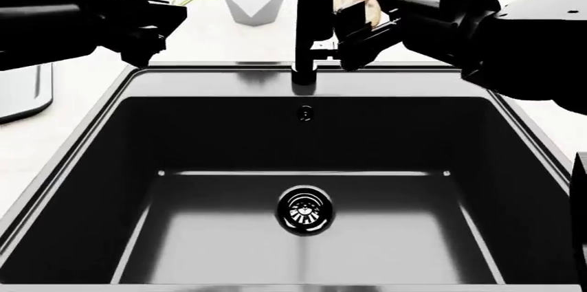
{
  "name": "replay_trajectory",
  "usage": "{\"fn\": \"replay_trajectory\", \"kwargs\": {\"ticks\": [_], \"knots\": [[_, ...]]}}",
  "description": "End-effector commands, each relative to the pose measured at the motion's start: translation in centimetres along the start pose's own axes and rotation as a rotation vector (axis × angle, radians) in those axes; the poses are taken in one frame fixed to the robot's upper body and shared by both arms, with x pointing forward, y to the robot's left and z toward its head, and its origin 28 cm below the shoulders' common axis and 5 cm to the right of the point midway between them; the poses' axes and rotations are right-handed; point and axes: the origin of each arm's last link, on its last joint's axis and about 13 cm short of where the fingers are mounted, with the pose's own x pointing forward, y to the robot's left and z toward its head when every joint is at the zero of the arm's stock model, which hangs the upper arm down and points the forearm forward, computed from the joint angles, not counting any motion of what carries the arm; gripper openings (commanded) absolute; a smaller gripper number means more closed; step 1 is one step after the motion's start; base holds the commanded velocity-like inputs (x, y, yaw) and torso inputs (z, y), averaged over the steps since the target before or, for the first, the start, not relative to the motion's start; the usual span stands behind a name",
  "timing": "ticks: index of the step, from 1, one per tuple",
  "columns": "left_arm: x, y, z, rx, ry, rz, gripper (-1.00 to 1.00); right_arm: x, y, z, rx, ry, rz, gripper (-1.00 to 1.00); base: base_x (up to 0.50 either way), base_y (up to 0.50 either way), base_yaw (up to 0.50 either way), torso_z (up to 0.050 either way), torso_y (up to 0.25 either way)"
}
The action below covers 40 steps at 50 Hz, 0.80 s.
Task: Pick up the fruits and vegetables and place them in the sink. Turn on the sink faucet to wash them. Then turn the sink off and put them in the tray.
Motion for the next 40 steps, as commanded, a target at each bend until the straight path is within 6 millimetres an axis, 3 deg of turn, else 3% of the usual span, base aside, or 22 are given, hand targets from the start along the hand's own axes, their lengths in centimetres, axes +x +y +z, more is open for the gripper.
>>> {"fn": "replay_trajectory", "kwargs": {"ticks": [1, 14, 27, 40], "knots": [[2.6, 1.1, -2.0, -0.032, 0.139, -0.01, -1.0, 1.6, -0.8, -2.7, -0.031, 0.149, 0.002, -1.0, 0.0, 0.0, 0.0, 0.0, 0.0], [8.6, 1.7, -6.4, -0.039, 0.376, -0.1, -1.0, 0.3, -3.0, -5.6, -0.077, 0.334, -0.021, -1.0, 0.0, 0.0, 0.0, 0.0, 0.0], [14.6, 1.2, -10.7, -0.02, 0.513, -0.185, -1.0, 3.7, -1.6, -9.1, -0.141, 0.457, 0.054, -1.0, 0.0, 0.0, 0.0, 0.0, 0.0], [16.4, 0.0, -14.8, 0.003, 0.655, -0.258, -1.0, 4.3, 0.1, -13.6, -0.249, 0.628, 0.159, -1.0, 0.0, 0.0, 0.0, 0.0, 0.001]]}}
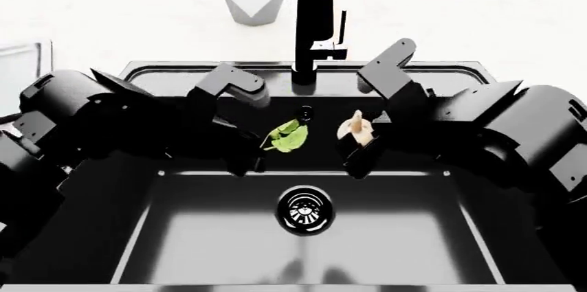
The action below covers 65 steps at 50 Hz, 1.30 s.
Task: Pick up the fruits and vegetables and place them in the sink. Turn on the sink faucet to wash them. Then turn the sink off and put them in the tray.
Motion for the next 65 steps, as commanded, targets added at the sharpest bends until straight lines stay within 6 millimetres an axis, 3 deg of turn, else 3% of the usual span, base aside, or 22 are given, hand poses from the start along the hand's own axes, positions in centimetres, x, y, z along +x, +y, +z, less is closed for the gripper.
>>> {"fn": "replay_trajectory", "kwargs": {"ticks": [1, 7, 10, 14, 26, 37, 38, 40, 41, 56, 65], "knots": [[3.5, -0.5, -1.9, 0.034, 0.126, -0.054, -1.0, 2.2, 1.8, -2.5, -0.107, 0.134, 0.076, -1.0, 0.0, 0.0, 0.0, 0.0, 0.0], [4.5, -0.9, -2.5, 0.057, 0.183, -0.066, -1.0, 2.9, 2.9, -3.1, -0.164, 0.181, 0.119, -1.0, 0.0, 0.0, 0.0, 0.0, 0.0], [5.8, -1.0, -4.1, 0.104, 0.308, -0.066, -1.0, 4.1, 4.2, -4.5, -0.223, 0.246, 0.173, -1.0, 0.0, 0.0, 0.0, 0.0, 0.0], [6.8, -1.0, -4.8, 0.131, 0.362, -0.076, -1.0, 4.7, 4.9, -5.3, -0.246, 0.28, 0.205, -1.0, 0.0, 0.0, 0.0, 0.0, 0.0], [8.9, -0.6, -7.0, 0.133, 0.463, -0.112, -1.0, 6.2, 5.1, -7.2, -0.257, 0.348, 0.25, -1.0, 0.0, 0.0, 0.0, 0.0, 0.0], [10.5, 0.5, -7.0, 0.103, 0.478, -0.106, -1.0, 8.0, 5.0, -7.8, -0.242, 0.377, 0.27, -1.0, 0.0, 0.0, 0.0, 0.0, 0.0], [10.6, 0.6, -6.9, 0.102, 0.475, -0.104, -1.0, 8.1, 5.0, -7.8, -0.242, 0.378, 0.271, 1.0, 0.0, 0.0, 0.0, 0.0, 0.0], [10.7, 0.7, -6.8, 0.099, 0.47, -0.097, -1.0, 8.3, 5.0, -7.8, -0.24, 0.381, 0.273, 1.0, 0.0, 0.0, 0.0, 0.0, 0.005], [10.8, 0.8, -6.8, 0.099, 0.469, -0.094, 1.0, 8.3, 5.0, -7.8, -0.239, 0.381, 0.272, 1.0, 0.0, 0.0, 0.0, 0.0, 0.0], [9.6, 1.0, -5.3, 0.09, 0.411, -0.056, 1.0, 6.9, 4.6, -6.4, -0.235, 0.345, 0.26, 1.0, 0.0, 0.0, 0.0, 0.0, 0.0], [5.3, 0.3, -2.5, 0.001, 0.208, -0.085, 1.0, 3.3, 3.6, -3.5, -0.189, 0.246, 0.246, 1.0, 0.0, 0.0, 0.0, 0.0, 0.0]]}}
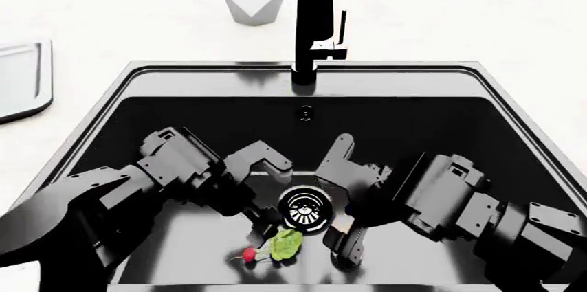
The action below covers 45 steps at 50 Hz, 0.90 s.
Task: Pick up the fruits and vegetables and place them in the sink. Turn on the sink faucet to wash them. Then turn the sink off and put them in the tray.
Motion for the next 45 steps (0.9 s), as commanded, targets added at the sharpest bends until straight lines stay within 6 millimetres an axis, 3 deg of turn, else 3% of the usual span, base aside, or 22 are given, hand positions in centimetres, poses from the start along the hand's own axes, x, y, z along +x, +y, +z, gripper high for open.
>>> {"fn": "replay_trajectory", "kwargs": {"ticks": [1, 15, 31, 38, 45], "knots": [[-4.8, -0.8, 1.0, -0.065, -0.188, -0.025, 1.0, -4.0, -0.3, 1.2, 0.029, -0.093, -0.021, 1.0, 0.0, 0.0, 0.0, 0.0, 0.0], [-11.3, -0.9, -1.2, -0.201, -0.45, 0.024, 1.0, -8.3, -2.0, 1.5, 0.215, -0.278, -0.114, 1.0, 0.0, 0.0, 0.0, 0.0, 0.0], [-18.0, -3.4, -4.0, -0.259, -0.681, 0.149, 1.0, -14.7, -3.8, 0.3, 0.394, -0.481, -0.279, 1.0, 0.0, 0.0, 0.0, 0.0, 0.0], [-23.1, -4.9, -3.1, -0.283, -0.91, 0.223, 1.0, -17.7, -6.4, 2.6, 0.479, -0.692, -0.486, 1.0, 0.0, 0.0, 0.0, 0.0, 0.0], [-25.8, -6.9, -4.4, -0.308, -1.017, 0.273, 1.0, -17.3, -7.8, 3.4, 0.5, -0.736, -0.573, 1.0, 0.0, 0.0, 0.0, 0.0, 0.0]]}}
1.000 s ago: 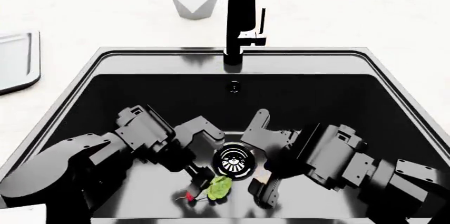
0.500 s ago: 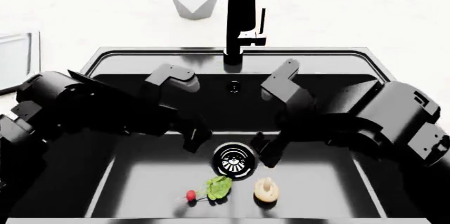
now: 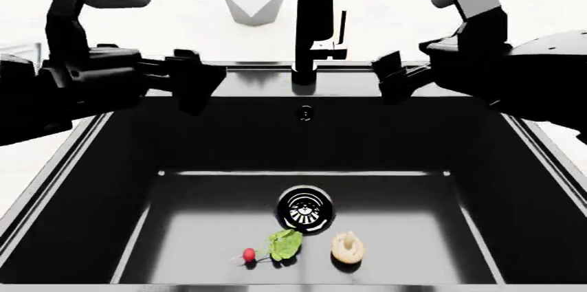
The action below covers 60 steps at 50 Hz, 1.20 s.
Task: Pick up the fruits and vegetables and place them in the sink. Turn on the sink faucet to wash them. Then turn the sink off and put them in the tray.
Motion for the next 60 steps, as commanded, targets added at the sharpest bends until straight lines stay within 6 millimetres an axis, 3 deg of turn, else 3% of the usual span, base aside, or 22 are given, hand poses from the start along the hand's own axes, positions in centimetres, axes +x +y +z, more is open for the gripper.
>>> {"fn": "replay_trajectory", "kwargs": {"ticks": [1, 6, 11, 14, 21, 30, 44, 60], "knots": [[-5.4, -2.0, 2.1, -0.027, -0.207, 0.075, 1.0, 0.7, -1.6, 2.3, 0.067, -0.155, -0.153, 1.0, 0.0, 0.0, 0.0, 0.0, 0.0], [-6.5, -2.2, 2.3, -0.043, -0.259, 0.104, 1.0, 3.4, -1.7, 3.1, 0.099, -0.209, -0.218, 1.0, 0.0, 0.0, 0.0, 0.0, 0.0], [-7.0, -2.9, 3.3, -0.045, -0.299, 0.099, 1.0, 6.9, -2.1, 6.1, 0.148, -0.314, -0.271, 1.0, 0.0, 0.0, 0.0, 0.0, 0.0], [-7.1, -3.3, 4.0, -0.039, -0.307, 0.087, 1.0, 7.9, -1.9, 8.1, 0.17, -0.359, -0.271, 1.0, 0.0, 0.0, 0.0, 0.0, 0.0], [-7.1, -4.3, 6.8, 0.022, -0.308, 0.062, 1.0, 6.7, -0.5, 11.5, 0.228, -0.419, -0.281, 1.0, 0.0, 0.0, 0.0, 0.0, 0.0], [-7.1, -4.9, 9.1, 0.05, -0.352, 0.02, 1.0, 5.9, 1.2, 14.0, 0.233, -0.459, -0.236, 1.0, 0.0, 0.0, 0.0, 0.0, 0.0], [-8.9, -5.8, 11.2, 0.114, -0.405, 0.003, 1.0, 5.5, 2.1, 15.1, 0.206, -0.472, -0.176, 1.0, 0.0, 0.0, 0.0, 0.0, -0.032], [-8.8, -5.9, 11.6, 0.137, -0.401, 0.001, 1.0, 4.4, 1.1, 15.8, 0.222, -0.512, -0.236, 1.0, 0.0, 0.0, 0.0, 0.0, 0.0]]}}
